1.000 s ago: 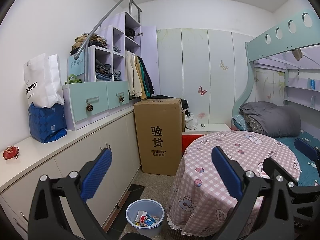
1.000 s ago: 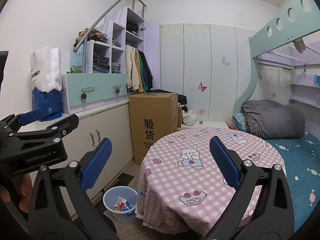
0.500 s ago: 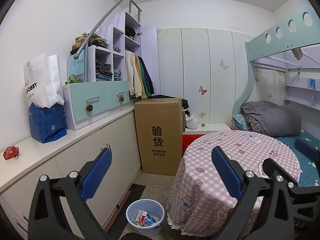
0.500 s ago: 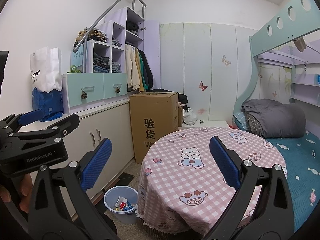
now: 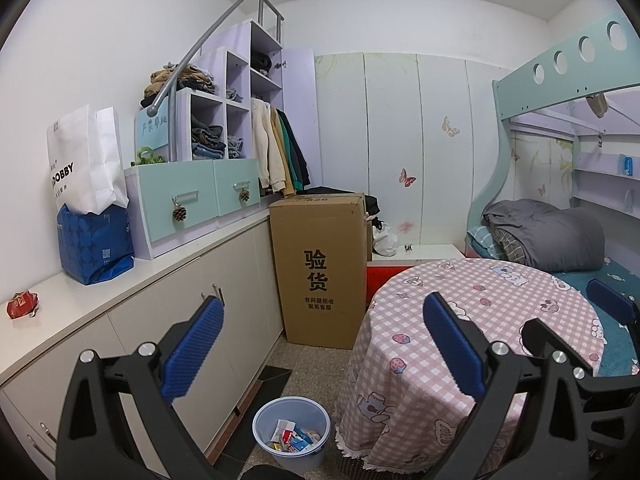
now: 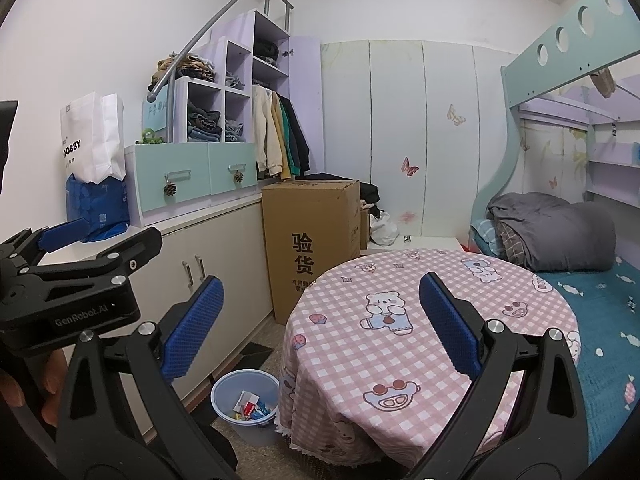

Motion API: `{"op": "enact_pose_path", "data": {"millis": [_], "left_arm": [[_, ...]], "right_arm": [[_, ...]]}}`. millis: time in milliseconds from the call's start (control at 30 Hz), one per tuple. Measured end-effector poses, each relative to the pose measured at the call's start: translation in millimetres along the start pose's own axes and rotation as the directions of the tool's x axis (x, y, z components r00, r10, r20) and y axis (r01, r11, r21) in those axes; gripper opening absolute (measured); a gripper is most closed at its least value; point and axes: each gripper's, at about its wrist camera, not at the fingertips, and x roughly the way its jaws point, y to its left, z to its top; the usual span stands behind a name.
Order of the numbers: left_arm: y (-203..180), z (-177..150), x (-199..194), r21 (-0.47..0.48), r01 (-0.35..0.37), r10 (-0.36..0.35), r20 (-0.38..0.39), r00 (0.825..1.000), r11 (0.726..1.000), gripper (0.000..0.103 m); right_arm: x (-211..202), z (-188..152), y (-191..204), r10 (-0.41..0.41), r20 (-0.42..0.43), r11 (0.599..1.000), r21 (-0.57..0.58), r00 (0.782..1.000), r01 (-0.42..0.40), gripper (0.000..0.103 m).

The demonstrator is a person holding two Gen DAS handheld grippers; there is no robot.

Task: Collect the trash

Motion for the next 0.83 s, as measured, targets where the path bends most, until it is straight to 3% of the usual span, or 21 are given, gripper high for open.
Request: {"op": "enact_pose_path", "data": {"millis": [533, 833], "left_arm": [[-5, -3, 14, 0.022, -0.008, 0.008, -0.020, 1.000, 1.000, 0.098], [-12, -8, 39, 0.016, -0.022, 0.023, -0.070, 0.997, 1.000, 0.098]], "right_arm": [[16, -8, -11, 0.002, -0.026, 0.999, 0.038, 1.000, -0.001, 0.096], [36, -18, -27, 0.005, -0.076, 0.997, 0.080, 0.997, 0.002, 0.096]]}}
